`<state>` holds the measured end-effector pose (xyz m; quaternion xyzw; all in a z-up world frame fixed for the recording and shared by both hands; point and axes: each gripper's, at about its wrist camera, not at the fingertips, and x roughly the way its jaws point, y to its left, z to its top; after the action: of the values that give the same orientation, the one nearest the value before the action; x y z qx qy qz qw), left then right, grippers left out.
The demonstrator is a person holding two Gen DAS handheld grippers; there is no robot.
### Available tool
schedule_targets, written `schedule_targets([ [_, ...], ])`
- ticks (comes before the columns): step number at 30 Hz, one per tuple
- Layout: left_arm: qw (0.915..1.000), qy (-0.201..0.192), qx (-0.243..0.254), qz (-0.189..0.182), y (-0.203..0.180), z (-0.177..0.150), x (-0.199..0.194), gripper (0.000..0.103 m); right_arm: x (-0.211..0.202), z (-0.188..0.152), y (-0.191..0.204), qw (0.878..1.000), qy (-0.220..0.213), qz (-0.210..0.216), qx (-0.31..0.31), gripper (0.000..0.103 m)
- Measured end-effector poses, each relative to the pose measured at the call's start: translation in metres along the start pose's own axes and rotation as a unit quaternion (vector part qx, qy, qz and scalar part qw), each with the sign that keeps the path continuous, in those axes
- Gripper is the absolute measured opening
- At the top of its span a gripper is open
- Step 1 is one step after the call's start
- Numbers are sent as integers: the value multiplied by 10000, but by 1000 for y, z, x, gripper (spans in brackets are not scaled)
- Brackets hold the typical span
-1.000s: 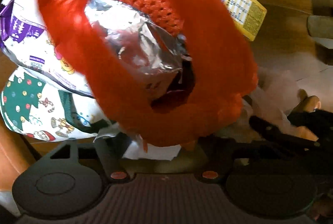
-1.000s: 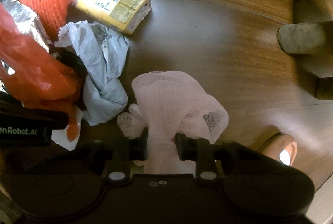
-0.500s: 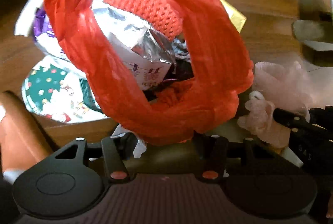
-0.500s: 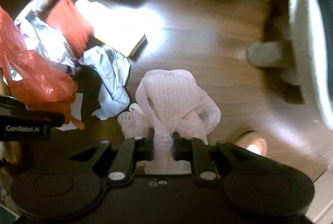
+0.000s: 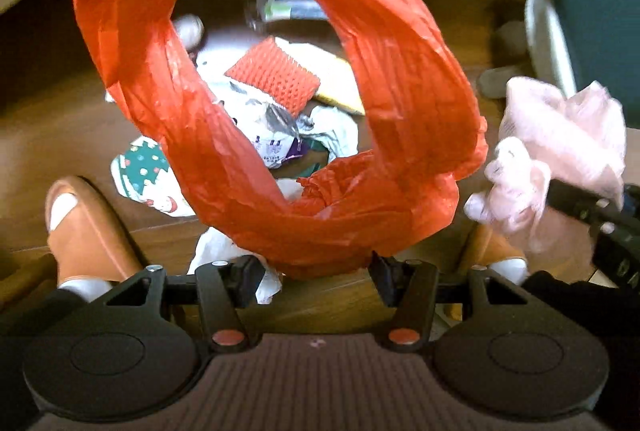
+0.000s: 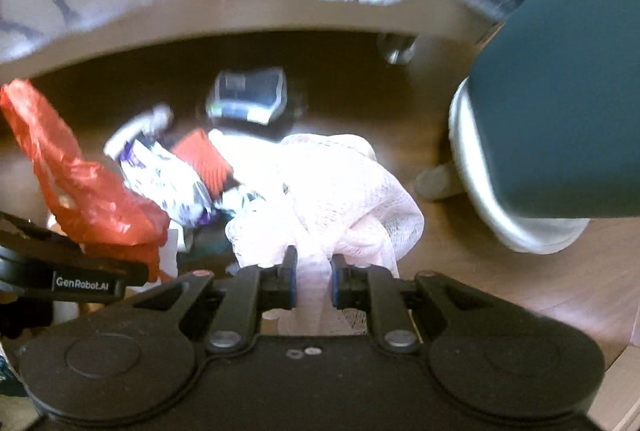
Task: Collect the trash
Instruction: 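Carry the red bag and pink mesh bag up to the teal wastebasket with both tools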
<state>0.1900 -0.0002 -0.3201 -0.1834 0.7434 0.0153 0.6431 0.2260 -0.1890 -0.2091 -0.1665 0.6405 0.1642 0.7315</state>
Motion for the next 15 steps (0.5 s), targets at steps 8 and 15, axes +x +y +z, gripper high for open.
schedule_targets([
  [8,9983,-568,-78,-33,9,-21,-45,55,-69,-13,-27,9955,-864,285,280,15],
  [15,9919,-1194,-59,-441,5,-16,-129,55,-147,-21,-58,9811,-1859,475,239,14],
])
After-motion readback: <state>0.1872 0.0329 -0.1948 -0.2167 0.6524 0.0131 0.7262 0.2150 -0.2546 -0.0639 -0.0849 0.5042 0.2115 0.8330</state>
